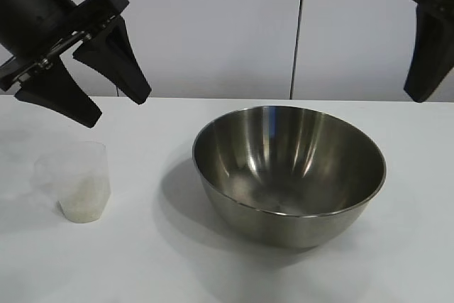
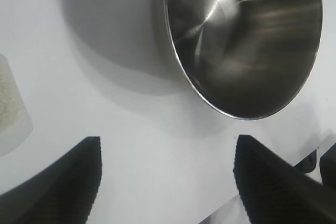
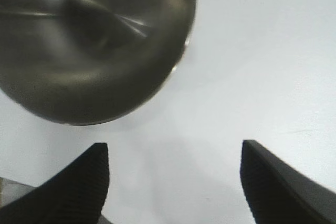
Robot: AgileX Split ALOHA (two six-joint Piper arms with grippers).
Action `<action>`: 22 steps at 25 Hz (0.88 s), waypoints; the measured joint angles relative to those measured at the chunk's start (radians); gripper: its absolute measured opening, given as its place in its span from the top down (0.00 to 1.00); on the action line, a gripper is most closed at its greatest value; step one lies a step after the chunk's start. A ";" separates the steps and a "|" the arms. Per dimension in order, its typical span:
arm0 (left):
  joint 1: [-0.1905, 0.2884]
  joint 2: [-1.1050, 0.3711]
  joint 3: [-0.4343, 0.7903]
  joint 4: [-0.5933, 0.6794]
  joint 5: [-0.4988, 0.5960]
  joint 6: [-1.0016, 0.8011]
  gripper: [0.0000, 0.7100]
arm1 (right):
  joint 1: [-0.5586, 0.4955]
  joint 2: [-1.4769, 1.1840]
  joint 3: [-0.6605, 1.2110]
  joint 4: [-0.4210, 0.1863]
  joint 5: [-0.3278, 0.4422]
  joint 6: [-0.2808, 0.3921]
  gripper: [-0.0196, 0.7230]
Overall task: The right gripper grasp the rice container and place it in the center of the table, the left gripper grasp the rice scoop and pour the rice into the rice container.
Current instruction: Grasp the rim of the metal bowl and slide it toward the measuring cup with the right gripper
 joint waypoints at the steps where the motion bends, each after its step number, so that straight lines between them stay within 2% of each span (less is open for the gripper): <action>1: 0.000 0.000 0.000 0.000 -0.002 0.000 0.28 | 0.000 0.027 0.000 0.001 -0.019 0.000 0.32; 5: 0.000 0.000 0.000 0.000 -0.011 0.000 0.28 | 0.000 0.125 0.000 0.021 -0.101 0.008 0.32; 10: 0.000 0.000 0.000 0.000 -0.015 0.000 0.28 | 0.000 0.246 0.000 0.118 -0.193 -0.017 0.32; 11: 0.000 0.000 0.000 0.000 -0.015 0.000 0.28 | 0.000 0.261 0.000 0.142 -0.205 -0.024 0.36; 12: 0.000 0.000 0.000 0.000 -0.016 0.000 0.28 | 0.000 0.273 0.000 0.162 -0.211 -0.034 0.47; 14: 0.000 0.000 0.000 0.000 -0.018 0.000 0.28 | 0.000 0.277 0.000 0.192 -0.211 -0.065 0.74; 16: 0.000 0.000 0.000 0.000 -0.019 0.000 0.28 | 0.000 0.277 -0.007 0.201 -0.207 -0.080 0.89; 19: 0.000 0.000 0.000 0.000 -0.022 0.000 0.28 | -0.007 0.273 -0.040 0.232 -0.160 -0.115 0.95; 22: 0.000 0.000 0.000 0.000 -0.022 0.000 0.28 | -0.023 0.242 -0.074 0.303 -0.101 -0.227 0.95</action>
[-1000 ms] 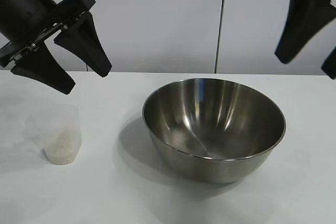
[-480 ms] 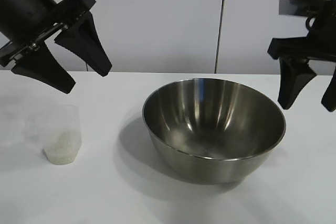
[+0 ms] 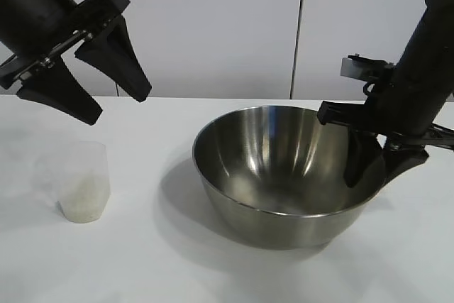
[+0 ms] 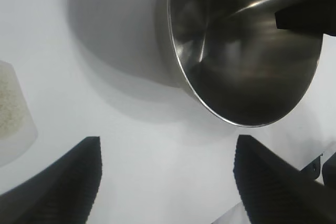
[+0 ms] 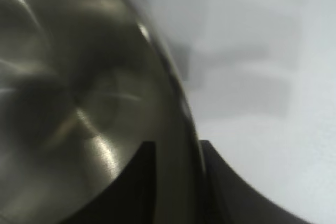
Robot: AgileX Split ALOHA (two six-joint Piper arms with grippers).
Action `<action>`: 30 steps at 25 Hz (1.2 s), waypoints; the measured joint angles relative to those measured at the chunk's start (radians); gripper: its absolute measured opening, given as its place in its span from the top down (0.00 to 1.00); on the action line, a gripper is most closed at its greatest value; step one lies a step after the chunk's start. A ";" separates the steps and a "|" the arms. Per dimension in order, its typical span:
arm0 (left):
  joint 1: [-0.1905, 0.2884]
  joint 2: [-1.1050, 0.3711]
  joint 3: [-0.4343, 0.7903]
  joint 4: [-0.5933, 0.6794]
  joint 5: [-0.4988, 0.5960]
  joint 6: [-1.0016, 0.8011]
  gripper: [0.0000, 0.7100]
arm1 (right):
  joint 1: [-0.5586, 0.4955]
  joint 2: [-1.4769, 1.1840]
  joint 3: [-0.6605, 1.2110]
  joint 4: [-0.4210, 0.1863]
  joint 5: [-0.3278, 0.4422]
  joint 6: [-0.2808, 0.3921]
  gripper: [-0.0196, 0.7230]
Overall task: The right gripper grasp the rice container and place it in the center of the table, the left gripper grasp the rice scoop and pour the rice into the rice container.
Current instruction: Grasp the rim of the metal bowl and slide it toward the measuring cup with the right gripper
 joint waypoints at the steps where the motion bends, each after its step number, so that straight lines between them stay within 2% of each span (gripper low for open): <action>1: 0.000 0.000 0.000 0.000 0.000 0.000 0.28 | 0.000 -0.019 -0.015 0.024 0.017 -0.028 0.95; 3: 0.000 0.000 0.000 0.000 0.000 0.000 0.28 | 0.000 -0.050 -0.056 0.064 0.041 -0.045 0.95; 5: 0.000 0.000 0.000 0.000 0.000 0.000 0.28 | 0.009 -0.066 -0.075 0.081 0.049 -0.028 0.95; 10: 0.000 0.000 0.000 0.000 -0.004 0.000 0.28 | 0.067 -0.038 -0.077 0.057 0.049 0.026 0.95; 17: 0.000 0.000 0.000 0.000 -0.005 0.000 0.28 | 0.166 0.036 -0.077 0.054 -0.016 0.100 0.95; 23: 0.000 0.000 0.000 0.000 -0.005 0.000 0.28 | 0.189 0.102 -0.077 0.057 -0.058 0.141 0.94; 26: 0.000 0.000 0.000 0.000 -0.005 0.000 0.28 | 0.189 0.116 -0.077 0.056 -0.081 0.143 0.85; 30: 0.000 0.000 0.000 0.000 -0.005 0.000 0.28 | 0.189 0.113 -0.078 0.058 -0.093 0.146 0.56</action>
